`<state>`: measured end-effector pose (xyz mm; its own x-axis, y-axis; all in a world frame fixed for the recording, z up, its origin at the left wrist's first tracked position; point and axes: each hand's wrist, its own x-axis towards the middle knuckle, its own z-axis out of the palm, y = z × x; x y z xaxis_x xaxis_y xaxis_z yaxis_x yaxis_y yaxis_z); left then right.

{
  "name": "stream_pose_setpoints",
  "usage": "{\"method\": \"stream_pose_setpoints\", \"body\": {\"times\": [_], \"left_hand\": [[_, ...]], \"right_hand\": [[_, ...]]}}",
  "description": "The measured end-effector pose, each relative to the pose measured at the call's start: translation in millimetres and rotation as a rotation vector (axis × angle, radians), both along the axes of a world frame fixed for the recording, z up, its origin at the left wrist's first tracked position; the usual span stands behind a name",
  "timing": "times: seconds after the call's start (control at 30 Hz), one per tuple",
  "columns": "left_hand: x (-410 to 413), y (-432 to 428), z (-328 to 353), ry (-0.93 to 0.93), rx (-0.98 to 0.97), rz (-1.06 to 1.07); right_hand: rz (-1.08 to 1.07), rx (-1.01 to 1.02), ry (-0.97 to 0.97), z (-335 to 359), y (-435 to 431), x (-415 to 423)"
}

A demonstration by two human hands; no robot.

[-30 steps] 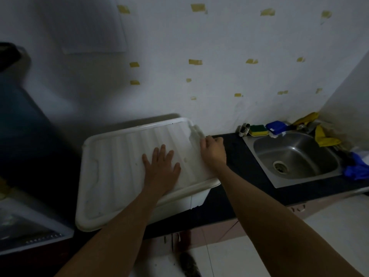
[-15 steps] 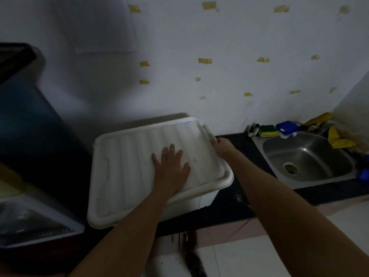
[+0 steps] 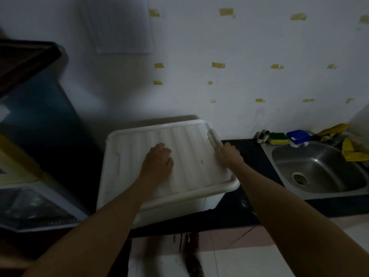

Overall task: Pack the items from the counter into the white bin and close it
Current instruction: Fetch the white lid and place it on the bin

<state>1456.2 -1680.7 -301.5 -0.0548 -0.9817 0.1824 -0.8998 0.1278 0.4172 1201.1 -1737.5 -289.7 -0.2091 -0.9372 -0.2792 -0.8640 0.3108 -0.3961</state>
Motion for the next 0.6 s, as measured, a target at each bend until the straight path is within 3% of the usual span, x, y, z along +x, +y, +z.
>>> {"method": "stream_pose_setpoints", "body": {"times": [0.13,0.23,0.43,0.6], "left_hand": [[60,-1,2,-0.206,0.072,0.192],[97,3,0,-0.241,0.153,0.358],[119,11,-4,0.117,0.254,0.674],[124,3,-5,0.224,0.281,0.674]], "right_hand": [[0.051,-0.124,0.116,-2,-1,14],[0.075,-0.163,0.163,-2,-8,23],[0.072,-0.171,0.144,-5,-25,32],[0.100,-0.146,0.164,-4,-34,28]]}}
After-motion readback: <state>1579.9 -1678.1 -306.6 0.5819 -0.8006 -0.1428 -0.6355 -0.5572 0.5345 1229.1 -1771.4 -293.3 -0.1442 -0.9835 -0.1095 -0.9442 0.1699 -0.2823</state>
